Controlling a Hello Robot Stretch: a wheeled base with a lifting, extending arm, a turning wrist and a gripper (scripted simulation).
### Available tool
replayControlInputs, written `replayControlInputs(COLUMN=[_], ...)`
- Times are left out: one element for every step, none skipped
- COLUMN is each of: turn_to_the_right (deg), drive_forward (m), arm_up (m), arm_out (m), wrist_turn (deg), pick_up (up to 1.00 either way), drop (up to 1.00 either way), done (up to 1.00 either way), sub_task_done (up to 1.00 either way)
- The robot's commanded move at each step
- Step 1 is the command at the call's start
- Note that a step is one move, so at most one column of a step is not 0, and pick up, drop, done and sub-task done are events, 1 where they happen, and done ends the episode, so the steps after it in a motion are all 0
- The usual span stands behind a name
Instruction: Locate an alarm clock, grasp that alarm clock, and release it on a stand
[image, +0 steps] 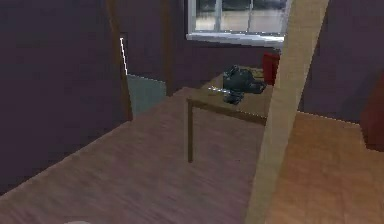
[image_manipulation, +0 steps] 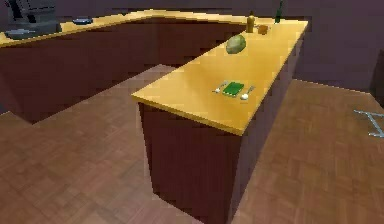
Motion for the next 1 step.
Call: replayControlInputs(turn_to_the_right=[0.0], drive_forward=[0.45], arm_up=[0.0], arm_out=[0.0], wrist_turn=[0.0], pick_up=[0.0], drop=[0.0], done=[0.0], sub_task_done=[0.0])
